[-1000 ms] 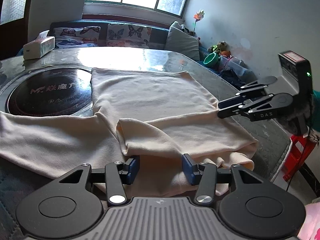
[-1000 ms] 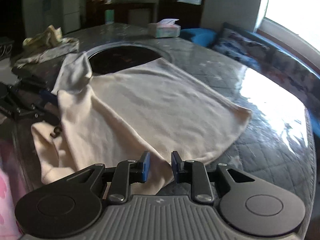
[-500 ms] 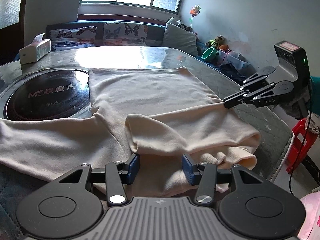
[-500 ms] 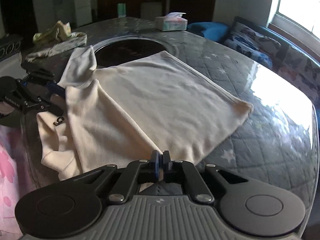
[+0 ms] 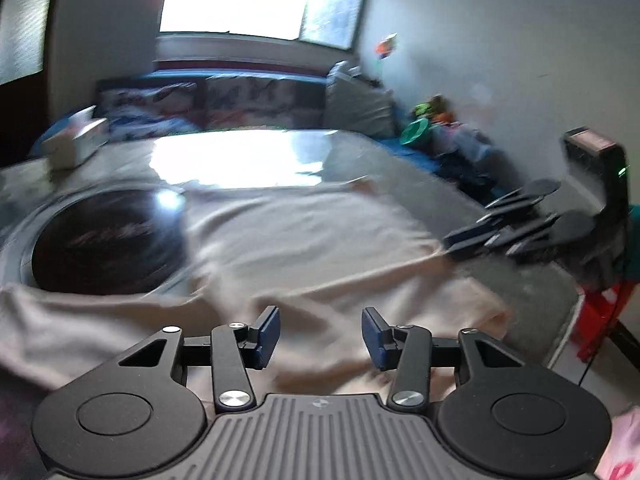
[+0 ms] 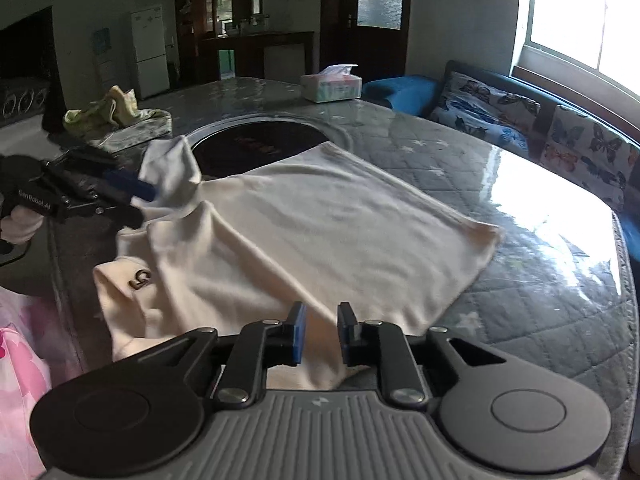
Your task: Fold clothes
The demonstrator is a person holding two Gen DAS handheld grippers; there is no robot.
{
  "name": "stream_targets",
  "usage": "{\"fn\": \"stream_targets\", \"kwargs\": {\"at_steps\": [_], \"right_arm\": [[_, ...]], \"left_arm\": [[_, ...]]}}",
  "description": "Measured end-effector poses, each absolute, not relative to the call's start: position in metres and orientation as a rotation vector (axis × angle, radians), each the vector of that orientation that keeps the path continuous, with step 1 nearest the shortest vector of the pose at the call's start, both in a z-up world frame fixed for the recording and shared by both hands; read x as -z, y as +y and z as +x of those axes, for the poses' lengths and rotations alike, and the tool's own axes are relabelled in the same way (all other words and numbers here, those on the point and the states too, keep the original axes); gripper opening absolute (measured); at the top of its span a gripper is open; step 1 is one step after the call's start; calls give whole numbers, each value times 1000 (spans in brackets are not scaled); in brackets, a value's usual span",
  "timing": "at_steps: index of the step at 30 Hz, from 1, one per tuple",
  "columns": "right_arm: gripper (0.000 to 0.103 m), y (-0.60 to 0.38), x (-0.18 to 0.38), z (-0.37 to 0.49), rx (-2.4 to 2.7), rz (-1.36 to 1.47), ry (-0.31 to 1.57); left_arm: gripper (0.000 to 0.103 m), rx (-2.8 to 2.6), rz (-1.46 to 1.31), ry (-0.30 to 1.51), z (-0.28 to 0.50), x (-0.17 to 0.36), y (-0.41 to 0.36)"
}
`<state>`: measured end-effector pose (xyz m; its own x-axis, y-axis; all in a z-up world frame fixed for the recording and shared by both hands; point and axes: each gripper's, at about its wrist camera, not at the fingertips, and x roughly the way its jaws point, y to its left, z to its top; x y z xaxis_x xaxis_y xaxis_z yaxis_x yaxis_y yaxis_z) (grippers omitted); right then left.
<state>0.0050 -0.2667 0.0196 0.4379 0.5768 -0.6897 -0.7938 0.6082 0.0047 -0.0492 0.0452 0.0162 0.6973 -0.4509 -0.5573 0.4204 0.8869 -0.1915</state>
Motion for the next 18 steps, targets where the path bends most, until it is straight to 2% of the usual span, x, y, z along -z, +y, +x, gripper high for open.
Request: {"fn": "stream_targets", "kwargs": {"at_steps": [9,12,14,18], "right_arm": [[23,-264,1,2,-826,-319,757],[24,-267,0,-3,-809,-327,751],[31,-267,-6,-9,-802,-326,729],[31,-259,-9,-26,-830,-333,709]], "left_arm": [[42,432,-68,689,-7,16,30],[41,420,-59,683,-12,19,39],[41,420,-52,672,-18,16,41],[41,449,-36,648,-31,10,37]]}}
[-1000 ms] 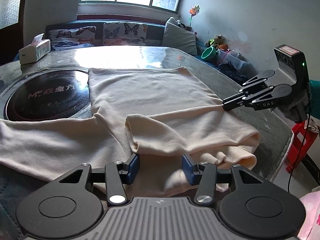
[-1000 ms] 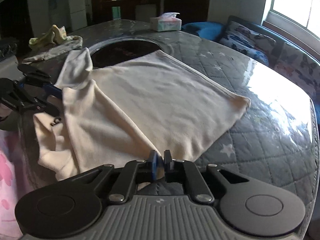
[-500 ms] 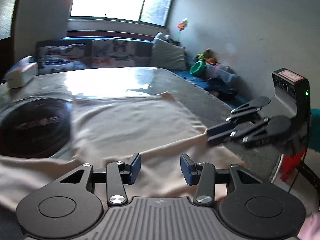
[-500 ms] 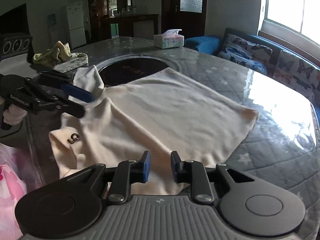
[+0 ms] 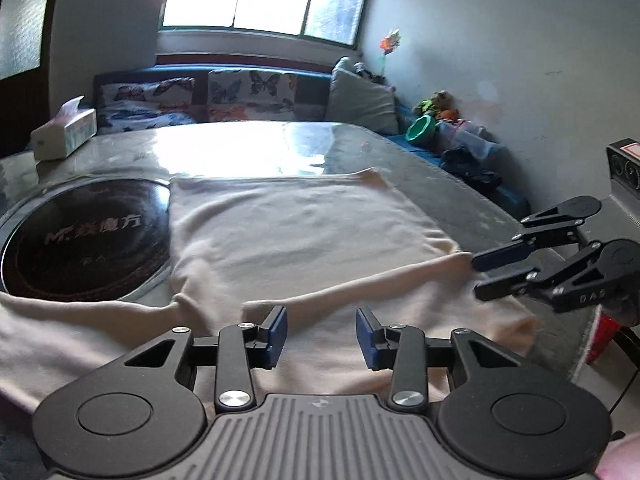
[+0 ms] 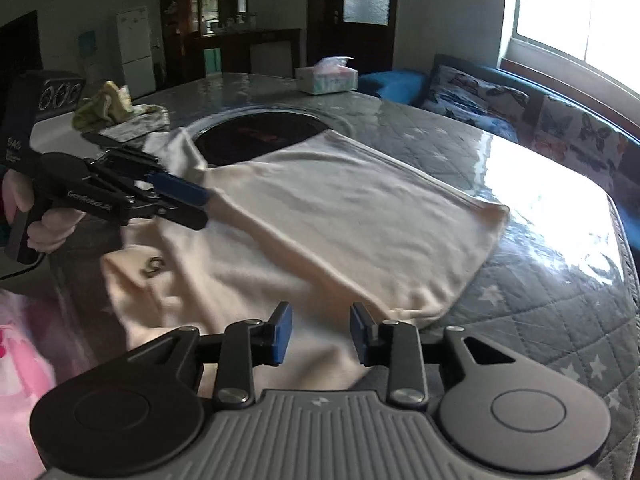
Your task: Fold clothes
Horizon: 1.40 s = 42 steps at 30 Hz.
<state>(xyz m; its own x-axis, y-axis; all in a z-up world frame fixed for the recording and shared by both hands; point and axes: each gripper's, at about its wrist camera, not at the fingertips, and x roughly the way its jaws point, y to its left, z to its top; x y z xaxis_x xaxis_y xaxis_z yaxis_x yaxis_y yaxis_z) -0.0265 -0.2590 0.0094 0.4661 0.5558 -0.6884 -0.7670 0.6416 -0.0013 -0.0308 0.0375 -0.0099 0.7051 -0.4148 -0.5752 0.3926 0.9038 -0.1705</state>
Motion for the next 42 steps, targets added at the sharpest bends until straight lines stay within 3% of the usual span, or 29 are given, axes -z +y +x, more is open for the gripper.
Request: {"fn": "stream_targets", "kwargs": {"at_steps": [12,29,37,42], "right_arm": [[31,-240,-14,-51,-862,-351,684],[31,-142,7,-22,-1025,-379,711],[31,-148,-5,-28,-1011,-363,690],[31,-157,-14,-34,-999,-355,675]], "left_arm": [[42,417,-55,643,-49,9,51],[45,-202,-164,605,-44,0,191],[47,-409,-238,623,-27,9,234],[41,-413,-278,644,-20,16,240]]}}
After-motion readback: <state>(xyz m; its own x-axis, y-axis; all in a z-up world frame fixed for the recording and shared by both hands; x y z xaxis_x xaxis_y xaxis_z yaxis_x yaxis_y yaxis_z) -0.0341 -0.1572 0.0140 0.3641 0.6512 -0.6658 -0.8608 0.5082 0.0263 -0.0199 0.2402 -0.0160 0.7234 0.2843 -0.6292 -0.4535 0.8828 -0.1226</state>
